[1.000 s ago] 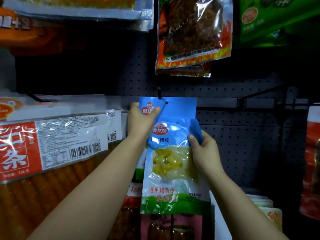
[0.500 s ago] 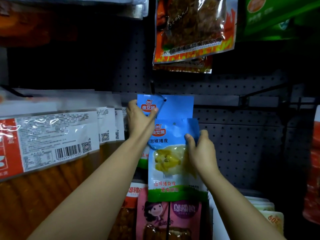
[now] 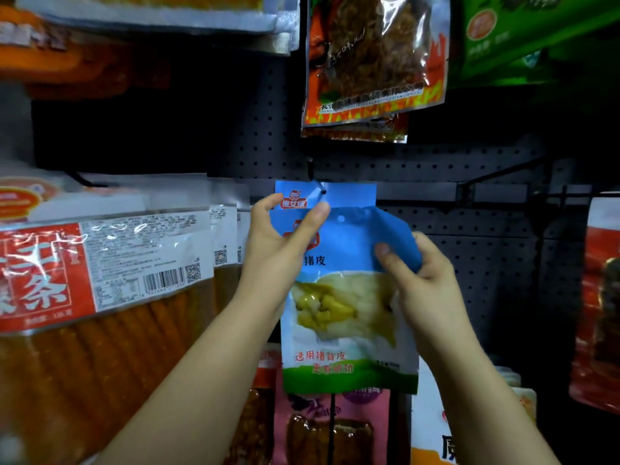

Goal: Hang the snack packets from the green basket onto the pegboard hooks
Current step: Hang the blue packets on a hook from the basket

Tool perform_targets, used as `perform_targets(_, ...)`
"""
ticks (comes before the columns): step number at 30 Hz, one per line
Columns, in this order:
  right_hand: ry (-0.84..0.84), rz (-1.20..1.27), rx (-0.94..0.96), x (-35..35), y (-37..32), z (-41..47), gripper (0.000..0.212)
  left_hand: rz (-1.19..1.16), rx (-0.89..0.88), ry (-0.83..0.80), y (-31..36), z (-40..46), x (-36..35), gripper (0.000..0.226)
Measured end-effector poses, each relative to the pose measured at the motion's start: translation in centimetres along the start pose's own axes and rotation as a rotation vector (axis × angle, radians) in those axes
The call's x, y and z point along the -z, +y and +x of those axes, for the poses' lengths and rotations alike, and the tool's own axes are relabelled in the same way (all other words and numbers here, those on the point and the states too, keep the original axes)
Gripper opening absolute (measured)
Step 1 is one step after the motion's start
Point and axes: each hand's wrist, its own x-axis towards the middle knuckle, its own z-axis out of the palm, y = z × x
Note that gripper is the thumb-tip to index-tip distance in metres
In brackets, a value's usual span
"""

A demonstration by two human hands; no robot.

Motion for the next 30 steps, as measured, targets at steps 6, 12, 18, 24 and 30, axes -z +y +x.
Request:
perform_targets(6,-0.020,0.079,0.056,0.2,-2.8,-2.2,0.006,-0.032,-0.053,-0.034,2.4,-2.4,1.5,0.011)
perform_targets(12,-0.011,0.152,0.134,-1.1,-7.2,-3.5,0.016,0.035,-0.223,0.056,4.9,-4.5,2.5,0.012)
perform_targets(18,-0.037,0.203,0.076,-2.1,-9.4,-3.3,0.023,0.031,-0.333,0.065,8.0,-4.6,3.4,0.012)
perform_targets(24,-0.021,0.206,0.034,-2.7,-10.8,-2.1,0.020,0.008,-0.345,0.079,9.2,-3.5,3.2,0.013)
perform_targets(30,-0.032,0.214,-0.037,-3.0,-11.2,-1.1,0.021,0.010,-0.326,0.090,9.3,-2.5,3.3,0.013)
